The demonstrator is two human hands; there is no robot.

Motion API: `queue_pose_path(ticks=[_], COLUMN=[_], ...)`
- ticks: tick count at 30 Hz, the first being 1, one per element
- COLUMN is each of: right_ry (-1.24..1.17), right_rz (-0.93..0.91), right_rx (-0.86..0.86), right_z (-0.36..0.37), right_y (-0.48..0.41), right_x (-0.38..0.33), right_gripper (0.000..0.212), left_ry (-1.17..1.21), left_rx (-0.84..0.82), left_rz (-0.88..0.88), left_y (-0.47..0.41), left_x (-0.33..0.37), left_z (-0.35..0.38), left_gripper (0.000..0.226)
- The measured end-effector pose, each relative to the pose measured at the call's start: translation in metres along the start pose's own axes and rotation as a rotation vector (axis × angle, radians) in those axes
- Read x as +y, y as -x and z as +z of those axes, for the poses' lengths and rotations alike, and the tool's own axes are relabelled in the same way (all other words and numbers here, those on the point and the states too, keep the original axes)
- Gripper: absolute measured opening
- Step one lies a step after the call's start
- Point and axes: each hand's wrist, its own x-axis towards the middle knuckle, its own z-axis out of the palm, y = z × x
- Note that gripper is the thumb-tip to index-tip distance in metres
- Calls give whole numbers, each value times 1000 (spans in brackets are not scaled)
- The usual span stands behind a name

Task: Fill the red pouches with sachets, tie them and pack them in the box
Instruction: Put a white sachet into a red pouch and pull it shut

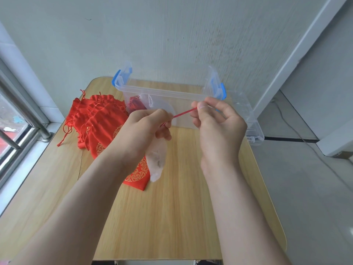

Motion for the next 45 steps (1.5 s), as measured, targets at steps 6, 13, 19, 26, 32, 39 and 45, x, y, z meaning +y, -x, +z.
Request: queue_pose_path(ticks=[6,13,19,26,32,39,45], right_ry=[305,510,590,532,508,497,653], right_rz=[106,129,-30,-152,-145,37,-73], right_rx=[-90,-280,-278,-228,-222,-411,-465], right_z=[-5,-3,0,-3,-5,-8,-10], right_y=[-3,3,4,1,-10,-8,-10], right_x=[9,4,4,7,15,12,17], right_gripper=[9,8,9,12,12,7,13], left_ry=[158,-6,-286,-554,-389,-288,-330], left_rx=[27,163,176,30,11,-18,-5], left_rz=[81,128,215,278,215,182,170], left_y=[-4,-2,-1,0,-2,-4,-5], left_x=[-7,-14,-21,-19,-20,-19,-22], left_z=[-4,4,1,0,-2,-6,-5], left_gripper=[24,16,9,12,16,26,27])
